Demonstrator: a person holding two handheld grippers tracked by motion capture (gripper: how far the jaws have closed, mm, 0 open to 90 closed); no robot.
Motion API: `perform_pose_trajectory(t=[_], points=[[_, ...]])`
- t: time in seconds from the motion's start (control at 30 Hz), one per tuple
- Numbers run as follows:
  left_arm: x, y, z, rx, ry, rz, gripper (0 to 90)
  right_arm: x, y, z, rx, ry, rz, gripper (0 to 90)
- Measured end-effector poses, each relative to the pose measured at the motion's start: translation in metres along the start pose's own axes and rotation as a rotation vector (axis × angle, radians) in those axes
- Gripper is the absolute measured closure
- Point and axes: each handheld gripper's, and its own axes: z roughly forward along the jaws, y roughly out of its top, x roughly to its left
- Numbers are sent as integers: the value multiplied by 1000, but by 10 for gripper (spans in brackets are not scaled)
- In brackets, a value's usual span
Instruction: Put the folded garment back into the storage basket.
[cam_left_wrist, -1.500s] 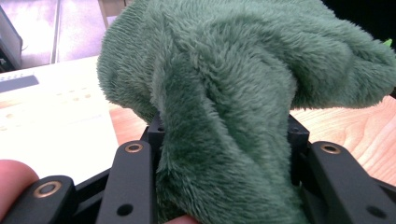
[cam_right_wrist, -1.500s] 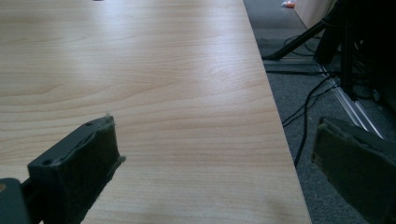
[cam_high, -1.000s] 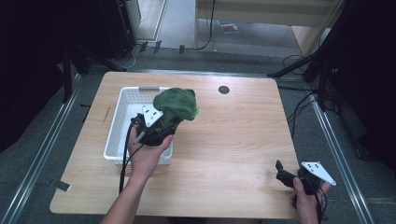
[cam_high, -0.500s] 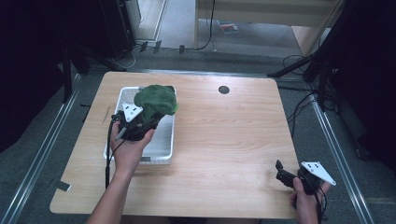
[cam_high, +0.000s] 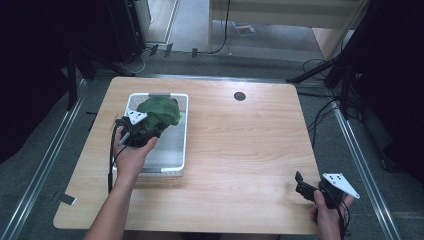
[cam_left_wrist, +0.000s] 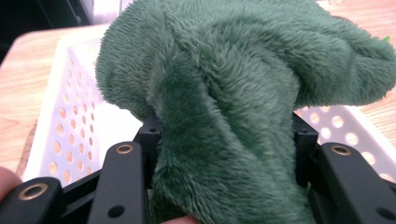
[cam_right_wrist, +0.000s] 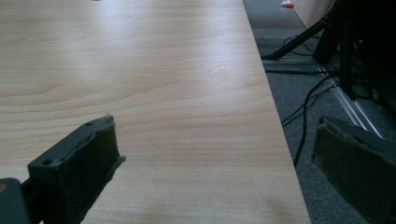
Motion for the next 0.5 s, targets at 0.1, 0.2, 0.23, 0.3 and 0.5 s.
perform_pose_trajectory(t=[0.1,0.2,0.23,0.3,0.5], points=[[2,0,2,18,-6,-7,484,0,0,0,0,0,1,9],[5,1,10,96,-16,-28,463,0,0,0,1,-1,1,9],[5,1,10,96,-16,-28,455,0,0,0,1,-1,1,9],[5,2,14,138,-5,-26,448,0,0,0,-1,-2,1,9],[5,2,24,214,18,-24,412,0,0,0,-1,0,4,9]])
